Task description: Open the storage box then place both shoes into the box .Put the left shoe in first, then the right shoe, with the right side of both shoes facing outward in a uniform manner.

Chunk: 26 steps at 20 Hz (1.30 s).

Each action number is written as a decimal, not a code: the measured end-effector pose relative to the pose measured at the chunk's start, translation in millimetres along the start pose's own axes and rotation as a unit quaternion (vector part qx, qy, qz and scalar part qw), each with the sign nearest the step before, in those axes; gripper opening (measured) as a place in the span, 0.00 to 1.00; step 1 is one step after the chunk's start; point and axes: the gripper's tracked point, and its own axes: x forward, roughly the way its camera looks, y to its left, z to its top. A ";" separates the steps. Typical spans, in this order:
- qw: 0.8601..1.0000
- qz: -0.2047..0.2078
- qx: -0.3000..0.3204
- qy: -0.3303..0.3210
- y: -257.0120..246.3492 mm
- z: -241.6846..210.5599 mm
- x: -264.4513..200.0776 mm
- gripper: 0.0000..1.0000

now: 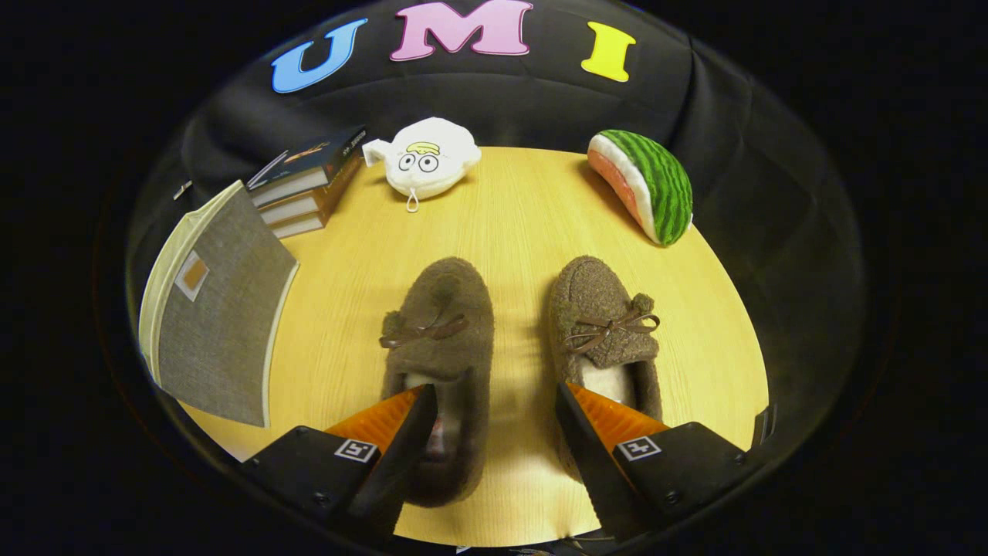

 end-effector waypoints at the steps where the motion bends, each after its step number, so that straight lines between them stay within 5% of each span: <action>1: 1.000 0.003 0.000 0.001 0.4 0.9 6.7 0.96; 5: 1.000 0.010 -0.013 0.011 3.8 1.5 29.0 0.72; 11: 0.994 0.054 0.076 0.048 25.9 -0.1 37.6 0.30; 14: 0.995 0.062 0.070 0.036 29.1 2.6 36.2 0.10; 26: 0.988 0.092 0.123 -0.020 40.1 50.4 -24.8 0.05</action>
